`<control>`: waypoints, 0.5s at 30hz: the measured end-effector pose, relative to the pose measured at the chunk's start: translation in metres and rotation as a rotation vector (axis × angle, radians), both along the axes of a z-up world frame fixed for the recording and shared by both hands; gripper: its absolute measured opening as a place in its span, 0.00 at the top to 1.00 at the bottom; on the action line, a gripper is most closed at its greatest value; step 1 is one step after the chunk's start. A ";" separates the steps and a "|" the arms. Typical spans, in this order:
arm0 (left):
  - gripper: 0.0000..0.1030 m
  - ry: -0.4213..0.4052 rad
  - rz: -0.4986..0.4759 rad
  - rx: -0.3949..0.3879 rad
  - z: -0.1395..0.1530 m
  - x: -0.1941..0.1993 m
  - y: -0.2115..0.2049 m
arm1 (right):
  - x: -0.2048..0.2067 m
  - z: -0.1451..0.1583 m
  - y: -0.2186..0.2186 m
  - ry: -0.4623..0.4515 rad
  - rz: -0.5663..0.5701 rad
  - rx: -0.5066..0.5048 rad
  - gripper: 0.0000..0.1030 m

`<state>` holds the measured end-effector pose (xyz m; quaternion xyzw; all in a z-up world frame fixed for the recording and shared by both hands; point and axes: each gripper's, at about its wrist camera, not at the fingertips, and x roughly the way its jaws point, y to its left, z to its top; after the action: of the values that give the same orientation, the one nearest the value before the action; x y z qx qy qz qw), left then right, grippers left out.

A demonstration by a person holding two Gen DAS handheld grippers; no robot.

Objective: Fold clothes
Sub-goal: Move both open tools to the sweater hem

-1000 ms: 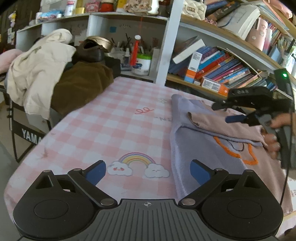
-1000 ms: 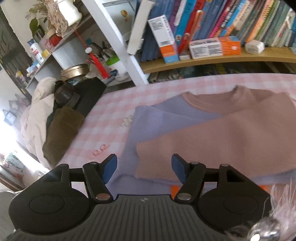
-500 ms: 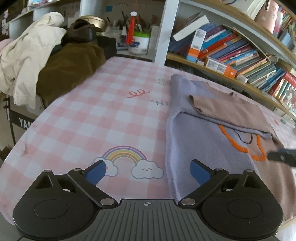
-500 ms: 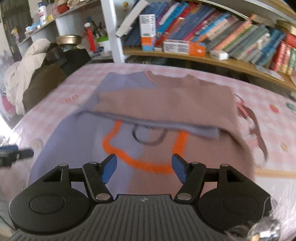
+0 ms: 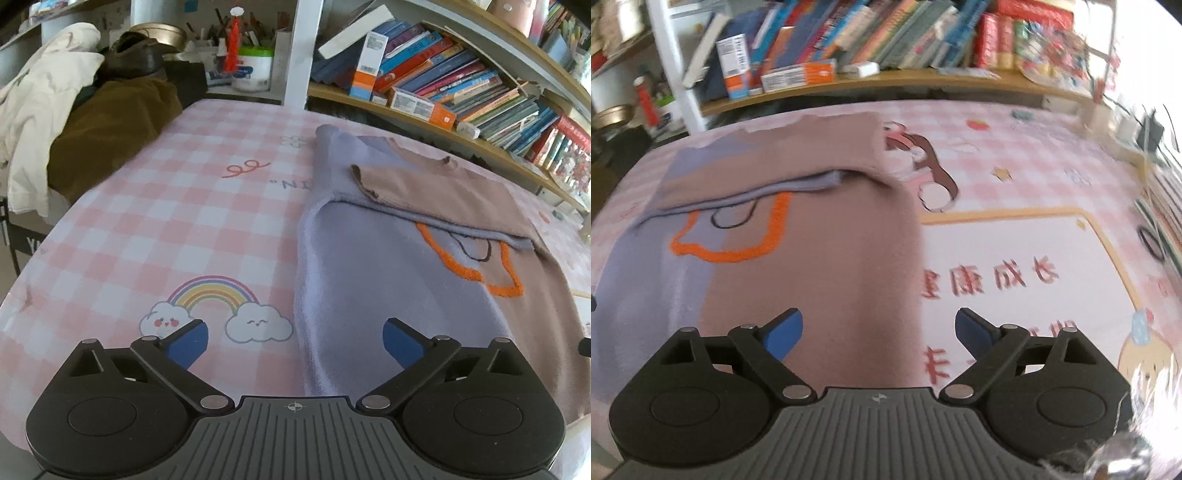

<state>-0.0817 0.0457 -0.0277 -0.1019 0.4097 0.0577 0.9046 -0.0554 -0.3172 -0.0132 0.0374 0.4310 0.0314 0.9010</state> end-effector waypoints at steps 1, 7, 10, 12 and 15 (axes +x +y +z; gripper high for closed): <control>0.01 0.001 0.002 0.004 0.000 -0.001 0.000 | -0.001 -0.001 -0.002 0.008 -0.003 0.009 0.13; 0.00 0.012 -0.021 0.038 0.003 0.000 -0.007 | -0.003 -0.005 -0.011 0.052 -0.034 0.038 0.13; 0.00 0.022 -0.055 0.073 0.003 0.000 -0.013 | -0.002 -0.007 -0.017 0.077 -0.056 0.061 0.13; 0.00 0.024 -0.064 0.074 0.002 -0.001 -0.016 | -0.003 -0.008 -0.018 0.088 -0.061 0.077 0.13; 0.00 0.033 -0.067 0.058 -0.001 0.000 -0.016 | -0.003 -0.009 -0.017 0.093 -0.055 0.078 0.13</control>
<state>-0.0814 0.0297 -0.0285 -0.0608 0.4260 0.0411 0.9018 -0.0588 -0.3347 -0.0223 0.0860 0.4698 0.0216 0.8783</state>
